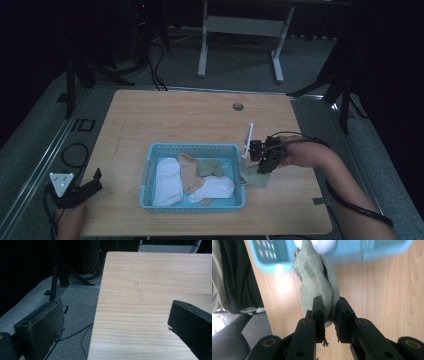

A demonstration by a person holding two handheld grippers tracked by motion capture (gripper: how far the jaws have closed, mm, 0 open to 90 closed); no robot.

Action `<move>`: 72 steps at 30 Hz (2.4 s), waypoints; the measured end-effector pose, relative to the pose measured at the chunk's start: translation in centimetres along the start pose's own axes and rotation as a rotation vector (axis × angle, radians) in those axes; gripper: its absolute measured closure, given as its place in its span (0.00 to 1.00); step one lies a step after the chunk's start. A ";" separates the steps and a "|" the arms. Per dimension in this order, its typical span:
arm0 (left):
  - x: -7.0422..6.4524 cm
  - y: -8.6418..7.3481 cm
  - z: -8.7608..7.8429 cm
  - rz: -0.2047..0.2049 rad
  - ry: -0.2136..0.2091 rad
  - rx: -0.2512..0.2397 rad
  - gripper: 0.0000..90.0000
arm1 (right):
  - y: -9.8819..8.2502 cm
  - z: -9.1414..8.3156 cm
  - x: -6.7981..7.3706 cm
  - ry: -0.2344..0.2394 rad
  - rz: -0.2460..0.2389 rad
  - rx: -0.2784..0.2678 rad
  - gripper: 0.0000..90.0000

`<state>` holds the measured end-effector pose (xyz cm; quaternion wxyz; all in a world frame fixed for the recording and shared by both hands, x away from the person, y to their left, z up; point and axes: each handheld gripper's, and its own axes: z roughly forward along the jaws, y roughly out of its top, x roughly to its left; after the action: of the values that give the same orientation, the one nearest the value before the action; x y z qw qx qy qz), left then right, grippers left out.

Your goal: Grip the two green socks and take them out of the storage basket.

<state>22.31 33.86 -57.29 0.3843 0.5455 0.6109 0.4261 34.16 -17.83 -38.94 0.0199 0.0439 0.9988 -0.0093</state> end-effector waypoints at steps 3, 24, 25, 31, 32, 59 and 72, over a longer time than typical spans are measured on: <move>0.0 0.0 0.0 0.001 0.001 0.000 0.01 | -1.2 0.3 -0.1 0.008 0.022 0.009 0.88; 0.0 0.0 0.0 0.001 0.003 0.000 0.01 | -5.7 7.7 -0.4 0.124 0.085 0.045 0.88; 0.0 0.0 0.0 0.001 0.003 0.000 0.01 | -5.7 7.7 -0.4 0.124 0.085 0.045 0.88; 0.0 0.0 0.0 0.001 0.003 0.001 0.01 | -6.1 10.3 -0.8 0.149 0.103 0.067 0.88; -0.1 0.0 0.0 0.002 0.004 0.001 0.01 | -6.1 10.5 -1.0 0.147 0.104 0.067 0.88; 0.0 0.0 0.0 0.000 0.005 0.002 0.01 | -4.1 5.8 -2.8 0.036 0.135 0.031 0.66; 0.0 0.0 0.0 -0.002 0.000 0.002 0.01 | 0.6 3.5 -2.2 0.010 0.030 -0.010 0.66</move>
<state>22.36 33.87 -57.29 0.3842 0.5454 0.6117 0.4251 36.56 -17.44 -42.37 0.0152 0.0589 0.9981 -0.0036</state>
